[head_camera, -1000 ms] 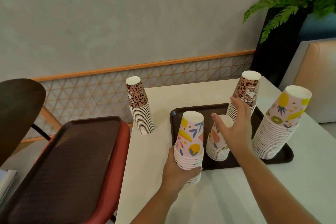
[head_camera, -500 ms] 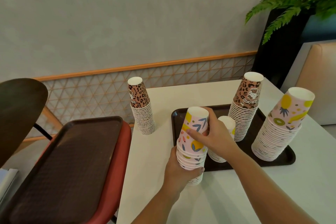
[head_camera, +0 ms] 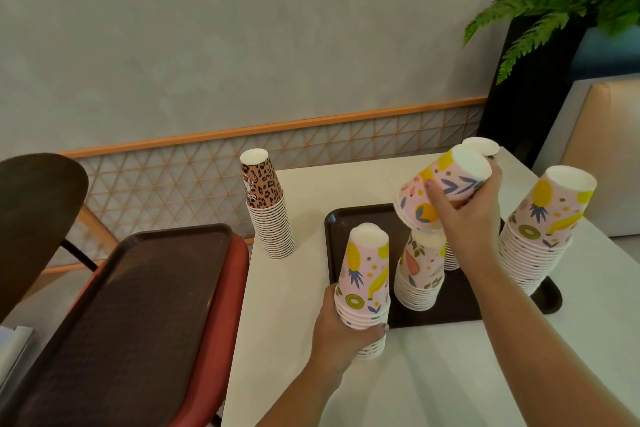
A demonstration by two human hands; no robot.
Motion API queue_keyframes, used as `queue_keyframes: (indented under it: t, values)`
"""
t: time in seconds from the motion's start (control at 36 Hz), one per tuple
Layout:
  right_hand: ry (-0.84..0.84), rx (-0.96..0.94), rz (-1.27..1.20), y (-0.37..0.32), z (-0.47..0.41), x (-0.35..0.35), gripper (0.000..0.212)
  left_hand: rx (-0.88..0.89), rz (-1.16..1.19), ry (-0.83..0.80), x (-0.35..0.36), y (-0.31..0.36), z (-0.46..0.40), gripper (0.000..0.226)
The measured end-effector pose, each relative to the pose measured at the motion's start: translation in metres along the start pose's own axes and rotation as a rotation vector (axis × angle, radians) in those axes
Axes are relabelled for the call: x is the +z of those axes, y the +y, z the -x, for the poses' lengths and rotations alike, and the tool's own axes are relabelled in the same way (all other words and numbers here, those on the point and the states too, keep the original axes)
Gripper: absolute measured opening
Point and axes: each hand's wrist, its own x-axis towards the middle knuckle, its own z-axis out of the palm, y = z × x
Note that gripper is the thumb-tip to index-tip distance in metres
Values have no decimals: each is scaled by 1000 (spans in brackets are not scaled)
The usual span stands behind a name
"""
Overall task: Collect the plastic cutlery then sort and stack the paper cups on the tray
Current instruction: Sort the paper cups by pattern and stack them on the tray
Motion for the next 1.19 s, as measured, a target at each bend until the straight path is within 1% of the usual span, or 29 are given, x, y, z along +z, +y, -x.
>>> queue_keyframes:
  t: [0.08, 0.19, 0.31, 0.42, 0.47, 0.53, 0.58, 0.72, 0.78, 0.81, 0.86, 0.94, 1.11, 1.19]
  values:
    - [-37, -20, 80, 13, 3, -3, 71, -2, -14, 8, 1, 0, 0, 76]
    - [-87, 22, 140, 29, 14, -4, 66, -6, -27, 8, 3, 0, 1, 79]
    - [-133, 53, 221, 39, 20, -4, 69, -1, -31, 8, 2, 0, 2, 78]
    - [-79, -67, 422, 32, 25, 1, 78, -1, -19, 15, 1, 2, 3, 74]
    - [-93, -116, 413, 22, 28, 4, 77, 5, -14, 21, 2, 2, 4, 74]
    - [-184, -136, 354, 14, 33, 9, 75, 13, 0, 23, 3, 4, 4, 74]
    - [-317, -122, 283, 11, 38, 14, 75, 24, 15, 23, 3, 4, 4, 75]
    - [-668, 70, 126, 17, 52, 24, 84, 47, 76, 47, 2, 3, 3, 74]
    - [-769, 102, 137, 17, 56, 27, 78, 48, 85, 53, 3, 3, 1, 77]
    - [-786, 98, 172, 16, 58, 28, 76, 48, 89, 56, 3, 3, 1, 77]
    - [-770, 83, 207, 16, 61, 29, 74, 49, 96, 59, 3, 3, 0, 77]
    - [-723, 86, 171, 14, 62, 30, 67, 48, 95, 46, 3, 3, 1, 78]
    - [-567, 115, 73, 8, 50, 27, 56, 23, 87, 27, 3, 1, 4, 71]
    - [-465, 101, 37, 0, 40, 22, 51, 17, 83, 18, 4, 0, 5, 75]
